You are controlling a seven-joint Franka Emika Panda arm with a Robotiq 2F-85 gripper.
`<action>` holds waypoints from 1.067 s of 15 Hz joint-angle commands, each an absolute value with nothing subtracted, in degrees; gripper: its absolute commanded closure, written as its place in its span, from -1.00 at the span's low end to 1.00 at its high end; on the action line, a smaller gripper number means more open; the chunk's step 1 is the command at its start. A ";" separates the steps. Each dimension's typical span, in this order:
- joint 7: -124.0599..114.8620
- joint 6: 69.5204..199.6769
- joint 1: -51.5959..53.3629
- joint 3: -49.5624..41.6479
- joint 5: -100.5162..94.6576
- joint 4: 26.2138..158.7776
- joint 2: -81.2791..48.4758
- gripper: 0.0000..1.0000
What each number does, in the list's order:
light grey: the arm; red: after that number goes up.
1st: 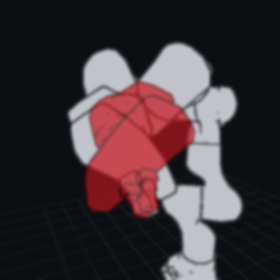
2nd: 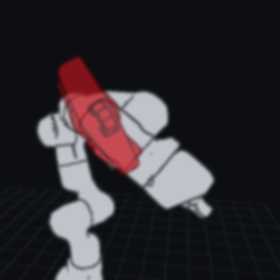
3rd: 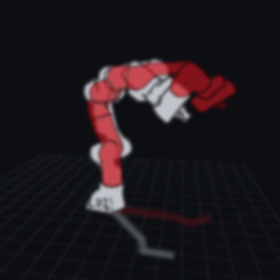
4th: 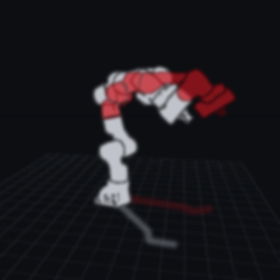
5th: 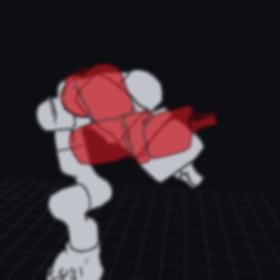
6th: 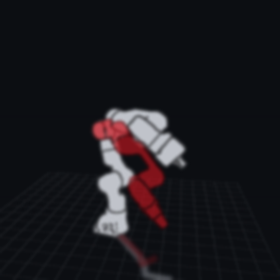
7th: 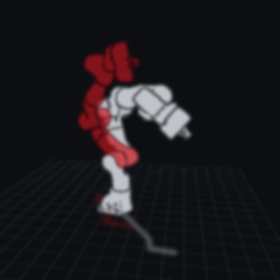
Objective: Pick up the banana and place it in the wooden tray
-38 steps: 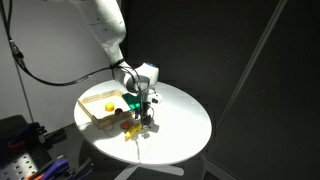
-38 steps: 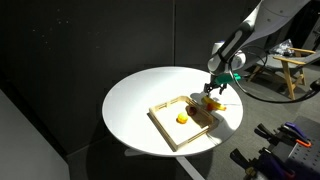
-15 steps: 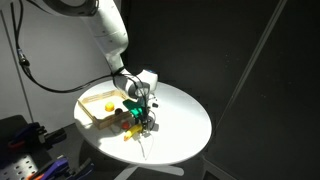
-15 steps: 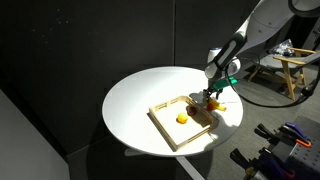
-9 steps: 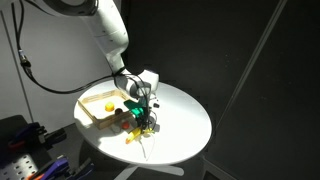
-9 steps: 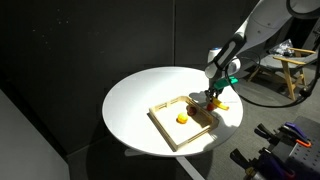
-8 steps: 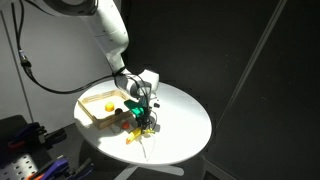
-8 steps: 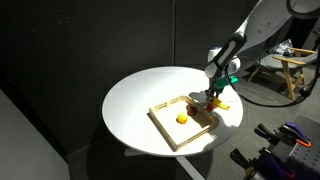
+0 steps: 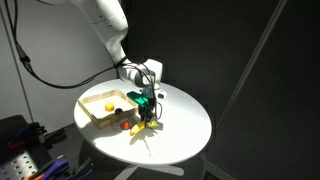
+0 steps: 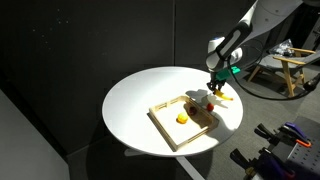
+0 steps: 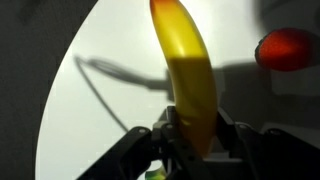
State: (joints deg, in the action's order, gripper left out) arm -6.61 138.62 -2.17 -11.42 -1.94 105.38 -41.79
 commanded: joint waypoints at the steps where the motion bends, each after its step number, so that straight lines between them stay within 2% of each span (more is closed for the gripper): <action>1: -8.03 136.76 -0.88 -11.10 -4.19 108.69 -36.48 0.69; 16: -11.31 135.96 6.66 -3.74 -3.84 117.09 -27.24 0.69</action>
